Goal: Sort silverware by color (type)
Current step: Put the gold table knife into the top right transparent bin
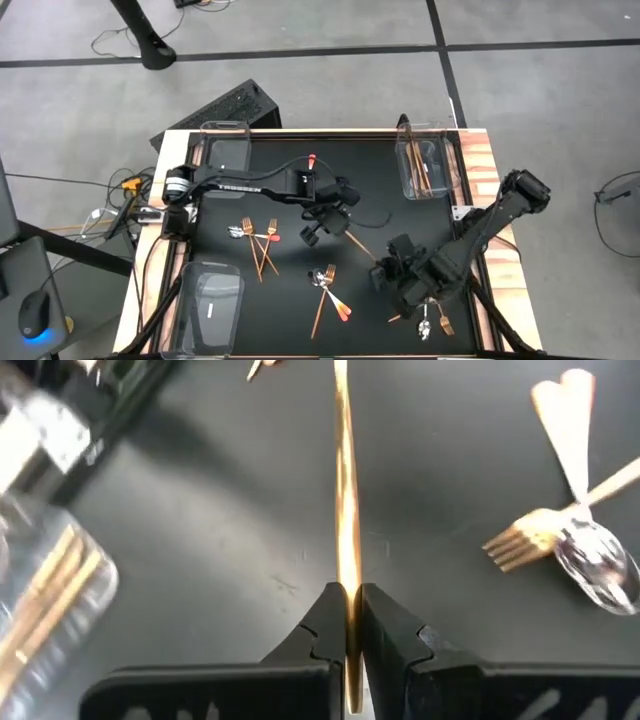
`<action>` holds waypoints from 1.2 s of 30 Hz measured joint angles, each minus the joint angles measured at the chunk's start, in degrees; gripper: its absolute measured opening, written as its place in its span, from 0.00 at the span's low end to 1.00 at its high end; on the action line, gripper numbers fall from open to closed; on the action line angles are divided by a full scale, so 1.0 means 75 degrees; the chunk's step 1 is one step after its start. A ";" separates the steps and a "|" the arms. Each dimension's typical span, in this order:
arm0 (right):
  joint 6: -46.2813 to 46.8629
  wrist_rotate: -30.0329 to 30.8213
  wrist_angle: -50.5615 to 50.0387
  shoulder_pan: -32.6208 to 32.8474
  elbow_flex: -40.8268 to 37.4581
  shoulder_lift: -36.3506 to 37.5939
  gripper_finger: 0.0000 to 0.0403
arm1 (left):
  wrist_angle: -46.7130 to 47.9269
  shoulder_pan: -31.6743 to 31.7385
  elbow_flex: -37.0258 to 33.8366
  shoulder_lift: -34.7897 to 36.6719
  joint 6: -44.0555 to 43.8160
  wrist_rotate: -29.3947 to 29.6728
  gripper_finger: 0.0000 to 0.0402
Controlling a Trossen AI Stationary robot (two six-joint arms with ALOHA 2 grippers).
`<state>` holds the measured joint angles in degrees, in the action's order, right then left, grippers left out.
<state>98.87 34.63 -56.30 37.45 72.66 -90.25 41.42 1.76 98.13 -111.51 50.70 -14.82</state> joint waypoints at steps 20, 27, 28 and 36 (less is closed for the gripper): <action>-0.3661 -0.2798 0.2024 -0.1551 0.0006 0.0011 0.32 | 0.0491 -0.0289 0.0009 0.0346 0.0586 0.0102 0.00; -0.3486 -0.2058 0.2087 -0.1542 0.0003 0.0131 0.30 | 0.0675 -0.0291 0.0015 0.0459 0.0650 -0.0052 0.00; -0.3387 -0.1862 0.2005 -0.1542 0.0003 0.0136 0.31 | 0.0686 -0.0291 0.0015 0.0459 0.0661 -0.0086 0.00; -0.3418 -0.1684 0.2000 -0.1542 -0.0003 0.0136 0.47 | 0.0674 -0.0290 0.0017 0.0456 0.0754 -0.0104 0.00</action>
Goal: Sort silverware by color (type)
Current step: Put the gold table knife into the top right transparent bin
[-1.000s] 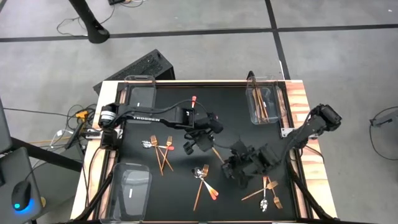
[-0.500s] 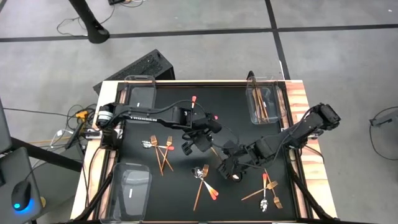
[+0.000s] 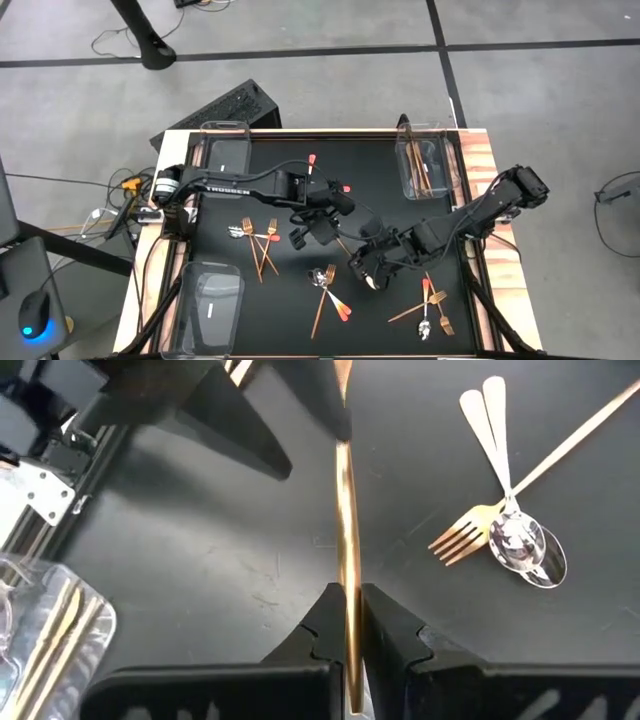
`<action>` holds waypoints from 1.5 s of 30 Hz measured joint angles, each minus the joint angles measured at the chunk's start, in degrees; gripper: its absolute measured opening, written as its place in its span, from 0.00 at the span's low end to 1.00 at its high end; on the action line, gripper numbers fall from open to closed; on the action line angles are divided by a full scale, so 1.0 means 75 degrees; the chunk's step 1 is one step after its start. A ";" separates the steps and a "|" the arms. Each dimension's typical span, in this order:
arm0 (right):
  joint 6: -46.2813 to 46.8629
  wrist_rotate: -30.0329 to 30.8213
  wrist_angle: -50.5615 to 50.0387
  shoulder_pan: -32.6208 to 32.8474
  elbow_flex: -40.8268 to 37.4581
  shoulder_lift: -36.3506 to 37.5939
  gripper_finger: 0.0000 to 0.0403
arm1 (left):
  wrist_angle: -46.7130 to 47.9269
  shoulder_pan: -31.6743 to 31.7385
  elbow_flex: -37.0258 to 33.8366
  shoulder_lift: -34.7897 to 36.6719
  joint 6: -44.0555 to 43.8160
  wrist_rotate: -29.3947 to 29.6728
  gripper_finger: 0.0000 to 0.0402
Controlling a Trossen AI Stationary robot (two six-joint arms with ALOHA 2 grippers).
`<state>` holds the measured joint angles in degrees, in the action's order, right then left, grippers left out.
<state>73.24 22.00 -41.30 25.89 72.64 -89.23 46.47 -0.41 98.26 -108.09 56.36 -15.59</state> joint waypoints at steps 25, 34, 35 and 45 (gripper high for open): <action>-0.0396 -0.0834 0.0714 -0.0076 0.0016 0.0024 0.05 | -0.0063 0.0077 0.0032 0.0539 -0.0047 -0.0520 0.00; -0.0597 -0.1353 0.0587 -0.0784 0.0009 0.0058 0.05 | 0.0001 0.0588 0.0035 0.0530 -0.0881 -0.0516 0.11; -0.0523 -0.1325 0.0421 -0.0898 0.0009 0.0058 0.05 | 0.0003 0.0698 0.0035 0.0530 -0.1005 -0.0516 0.13; 0.0858 -0.0536 -0.2928 -0.2720 -0.0007 0.0429 0.05 | 0.0375 0.2525 0.0035 0.0802 -0.2842 -0.0282 0.30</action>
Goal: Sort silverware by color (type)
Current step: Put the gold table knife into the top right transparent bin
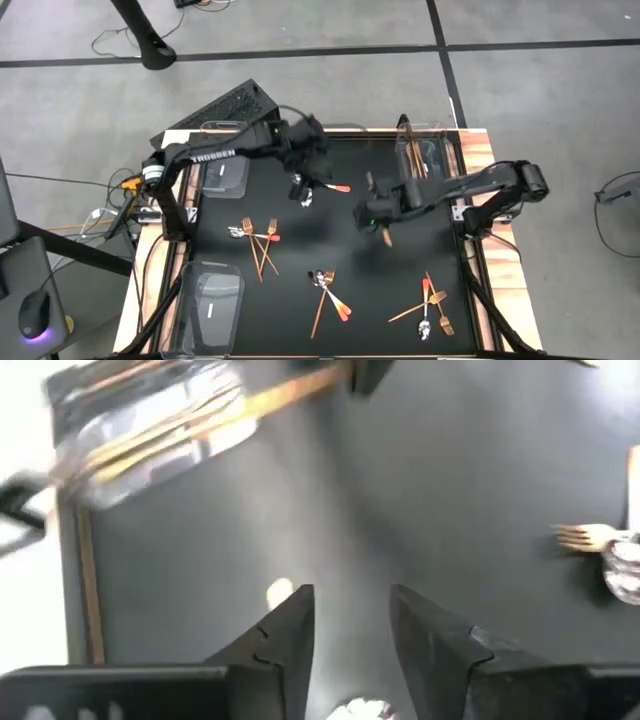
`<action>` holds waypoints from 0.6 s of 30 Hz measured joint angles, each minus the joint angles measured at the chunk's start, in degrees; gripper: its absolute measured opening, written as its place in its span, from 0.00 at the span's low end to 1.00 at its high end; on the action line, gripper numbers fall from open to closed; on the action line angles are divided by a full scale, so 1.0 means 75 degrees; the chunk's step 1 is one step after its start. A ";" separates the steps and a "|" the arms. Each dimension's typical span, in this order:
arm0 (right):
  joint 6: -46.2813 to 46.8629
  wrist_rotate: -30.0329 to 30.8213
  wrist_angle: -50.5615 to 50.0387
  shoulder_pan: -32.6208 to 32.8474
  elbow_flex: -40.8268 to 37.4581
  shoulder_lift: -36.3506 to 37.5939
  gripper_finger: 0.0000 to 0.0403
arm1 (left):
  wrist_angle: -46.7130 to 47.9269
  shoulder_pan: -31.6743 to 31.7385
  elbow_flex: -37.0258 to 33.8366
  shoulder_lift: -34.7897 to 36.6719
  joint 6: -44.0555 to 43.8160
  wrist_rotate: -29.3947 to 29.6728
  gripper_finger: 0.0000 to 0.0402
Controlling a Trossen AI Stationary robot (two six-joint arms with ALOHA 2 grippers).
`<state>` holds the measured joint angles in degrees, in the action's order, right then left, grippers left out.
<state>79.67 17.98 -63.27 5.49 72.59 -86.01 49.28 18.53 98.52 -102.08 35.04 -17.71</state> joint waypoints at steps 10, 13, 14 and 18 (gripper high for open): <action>-0.2188 0.0967 -0.2165 -0.3394 0.0010 0.1016 0.05 | 0.0274 0.1195 0.0003 0.0233 -0.1143 -0.0942 0.33; -0.3132 0.1019 -0.1963 -0.4400 0.0010 0.0940 0.05 | 0.0457 0.1287 0.0003 0.0233 -0.1168 -0.1303 0.33; -0.3425 0.1024 -0.1864 -0.4703 0.0010 0.0879 0.05 | 0.0532 0.1309 0.0003 0.0233 -0.1137 -0.1359 0.33; -0.4535 0.1102 -0.1532 -0.5697 0.0013 0.0555 0.05 | 0.0606 0.1314 0.0003 0.0233 -0.1224 -0.1215 0.33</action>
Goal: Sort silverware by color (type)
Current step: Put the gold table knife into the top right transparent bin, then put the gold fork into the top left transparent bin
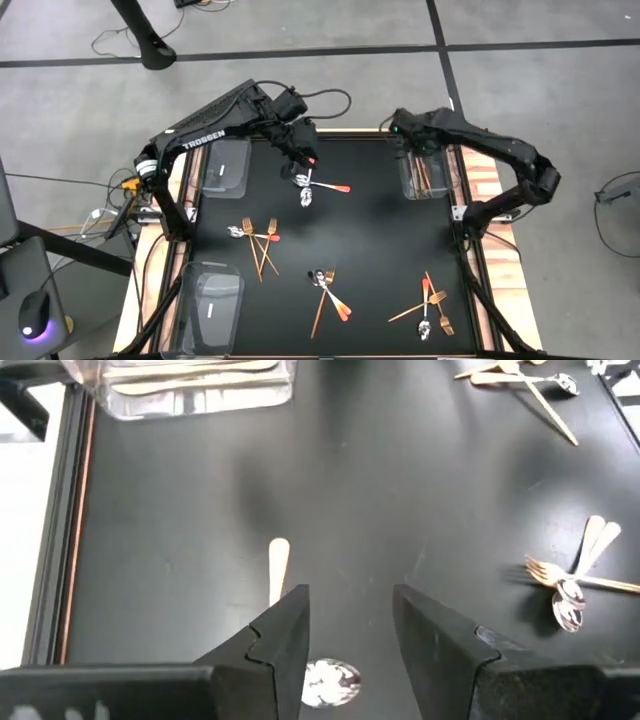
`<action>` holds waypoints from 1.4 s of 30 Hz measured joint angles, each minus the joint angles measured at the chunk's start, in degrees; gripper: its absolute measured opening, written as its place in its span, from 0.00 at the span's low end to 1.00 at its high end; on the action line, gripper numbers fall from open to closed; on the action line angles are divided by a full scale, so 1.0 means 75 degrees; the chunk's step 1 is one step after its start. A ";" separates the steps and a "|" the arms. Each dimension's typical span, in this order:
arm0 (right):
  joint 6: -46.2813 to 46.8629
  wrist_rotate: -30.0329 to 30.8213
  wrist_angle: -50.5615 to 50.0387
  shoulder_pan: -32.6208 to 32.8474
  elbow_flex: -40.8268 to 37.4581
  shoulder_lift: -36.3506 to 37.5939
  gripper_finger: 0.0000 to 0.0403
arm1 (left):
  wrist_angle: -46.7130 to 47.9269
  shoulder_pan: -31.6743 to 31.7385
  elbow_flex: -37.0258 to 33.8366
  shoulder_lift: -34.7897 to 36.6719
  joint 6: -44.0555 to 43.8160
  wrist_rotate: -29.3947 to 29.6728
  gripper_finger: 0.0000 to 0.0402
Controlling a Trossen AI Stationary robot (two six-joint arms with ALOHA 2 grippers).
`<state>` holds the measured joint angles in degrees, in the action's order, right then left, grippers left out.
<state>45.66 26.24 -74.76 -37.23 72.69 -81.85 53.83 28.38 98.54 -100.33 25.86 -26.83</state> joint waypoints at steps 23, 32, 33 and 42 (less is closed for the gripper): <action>-0.3496 -0.0721 0.0072 -0.1783 -0.0860 -0.1071 0.43 | 0.0401 0.0029 -0.0128 0.0644 -0.4230 0.3395 0.33; -0.4850 -0.2492 0.1757 -0.2009 -0.0860 0.0670 0.59 | 0.0873 -0.0551 -0.0243 0.0740 -0.6230 0.4400 0.33; -0.4932 -0.2776 0.1977 -0.1996 -0.0860 0.0850 0.59 | 0.0711 -0.0660 -0.0383 0.0750 -0.6485 0.4302 0.33; -0.5209 -0.3605 0.2503 -0.1984 -0.0857 0.1534 0.58 | 0.0447 -0.1546 -0.2335 0.0722 -0.8402 0.3762 0.33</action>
<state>6.59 -0.80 -55.99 -52.12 66.26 -70.34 57.18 16.78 81.03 -94.92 -37.16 1.39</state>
